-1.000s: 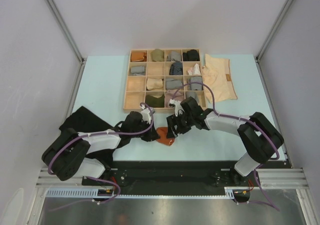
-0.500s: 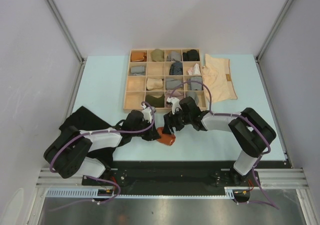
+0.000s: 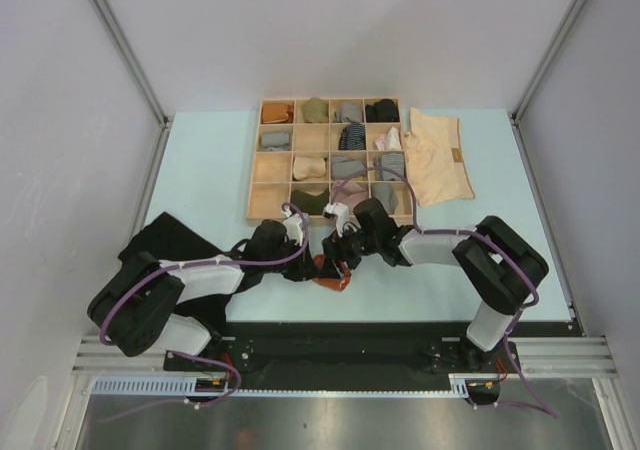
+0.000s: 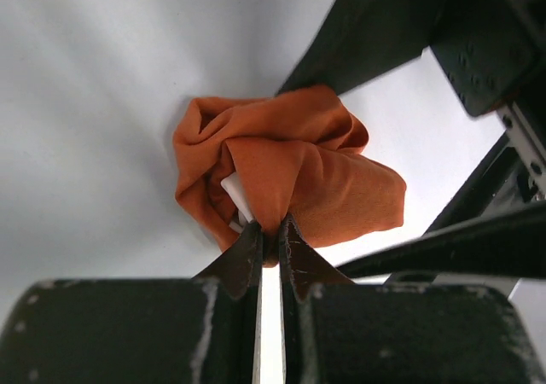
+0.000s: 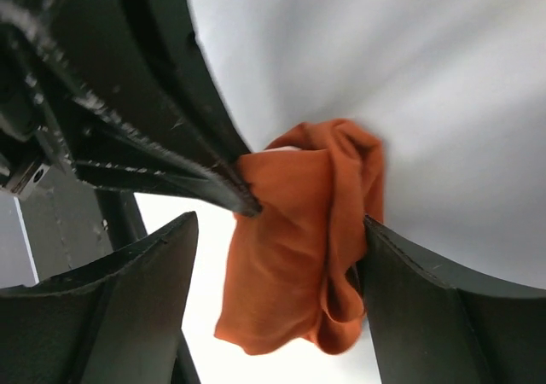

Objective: Roll the underwear
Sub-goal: Roll the underwear to the center of the board, then pick up the underwear from the center of the board.

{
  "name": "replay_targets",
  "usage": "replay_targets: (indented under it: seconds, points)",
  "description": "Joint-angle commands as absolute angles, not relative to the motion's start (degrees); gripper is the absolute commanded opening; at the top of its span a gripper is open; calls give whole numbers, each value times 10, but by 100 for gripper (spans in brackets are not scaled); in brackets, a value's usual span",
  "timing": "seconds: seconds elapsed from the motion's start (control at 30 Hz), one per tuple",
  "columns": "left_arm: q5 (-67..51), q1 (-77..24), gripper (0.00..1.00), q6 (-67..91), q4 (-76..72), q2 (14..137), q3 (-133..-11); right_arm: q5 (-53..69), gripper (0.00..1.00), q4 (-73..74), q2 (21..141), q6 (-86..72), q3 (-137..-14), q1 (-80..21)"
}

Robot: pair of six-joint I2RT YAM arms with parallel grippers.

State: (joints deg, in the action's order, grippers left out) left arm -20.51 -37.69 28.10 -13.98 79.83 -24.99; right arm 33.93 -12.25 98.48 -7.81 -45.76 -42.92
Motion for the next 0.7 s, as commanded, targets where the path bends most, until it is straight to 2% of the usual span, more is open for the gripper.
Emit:
replay_targets:
  seconds: [0.0, 0.2, 0.37, 0.53, 0.63, 0.67]
  points:
    - [-185, -369, 0, 284, -102, 811, -254, 327, 75, -100, 980, -55, -465, -453]
    - [-181, -364, 0, 287, -103, 809, -250, 245, 70, -60, 958, -44, -470, -482]
    - [-180, -362, 0, 287, -104, 805, -245, 150, 47, -25, 946, -32, -483, -510]
    - [-185, -362, 0, 283, -102, 800, -243, 132, 37, -29, 940, -34, -483, -513]
    - [-189, -362, 0, 280, -103, 793, -243, 121, 13, -30, 937, -37, -484, -516]
    - [-190, -362, 1, 279, -104, 788, -244, 116, 1, -25, 937, -38, -485, -516]
